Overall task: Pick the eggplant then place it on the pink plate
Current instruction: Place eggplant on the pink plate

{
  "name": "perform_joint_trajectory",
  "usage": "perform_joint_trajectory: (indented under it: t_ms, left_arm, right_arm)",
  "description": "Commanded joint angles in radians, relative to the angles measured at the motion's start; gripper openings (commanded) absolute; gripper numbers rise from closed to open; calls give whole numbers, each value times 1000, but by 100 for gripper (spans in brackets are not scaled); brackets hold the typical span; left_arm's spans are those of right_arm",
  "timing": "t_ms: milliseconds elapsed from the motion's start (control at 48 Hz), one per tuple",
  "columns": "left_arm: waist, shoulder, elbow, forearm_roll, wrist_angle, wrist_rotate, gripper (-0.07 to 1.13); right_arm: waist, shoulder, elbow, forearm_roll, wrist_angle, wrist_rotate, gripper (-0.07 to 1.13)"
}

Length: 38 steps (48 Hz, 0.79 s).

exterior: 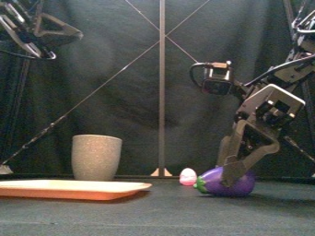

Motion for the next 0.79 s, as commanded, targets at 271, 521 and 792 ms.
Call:
perform_joint_trajectory:
  t_ms: [271, 521, 792]
  left_arm:
    - [2, 2, -12, 3, -5, 2, -2]
    - [2, -2, -11, 5, -3, 2, -2]
    - [2, -3, -11, 5, -3, 3, -2]
  right_arm:
    - [-46, -11, -236, -133, -15, -8, 61]
    - [-58, 140, -497, -265, 2, -3, 62]
    - [-71, 252, -620, -225, 43, -5, 75]
